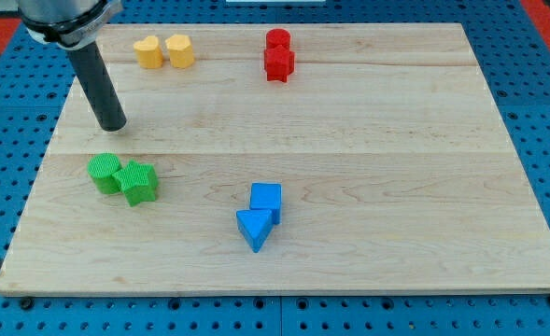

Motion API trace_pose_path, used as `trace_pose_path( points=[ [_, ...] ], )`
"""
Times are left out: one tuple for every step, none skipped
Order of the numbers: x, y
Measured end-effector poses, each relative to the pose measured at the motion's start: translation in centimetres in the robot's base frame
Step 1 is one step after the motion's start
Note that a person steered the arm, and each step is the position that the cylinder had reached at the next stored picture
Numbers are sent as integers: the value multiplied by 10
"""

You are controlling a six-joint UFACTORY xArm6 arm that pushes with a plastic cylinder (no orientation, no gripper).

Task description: Move the green star to the top left of the board

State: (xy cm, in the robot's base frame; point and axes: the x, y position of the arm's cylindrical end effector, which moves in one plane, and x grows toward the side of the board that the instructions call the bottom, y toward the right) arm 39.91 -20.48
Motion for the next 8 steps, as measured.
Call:
trace_pose_path(
  points=[
    [1, 54],
    [60, 101],
    [125, 108],
    [131, 73],
    [104, 53],
    [47, 53],
    [45, 81],
    [82, 55]
  ],
)
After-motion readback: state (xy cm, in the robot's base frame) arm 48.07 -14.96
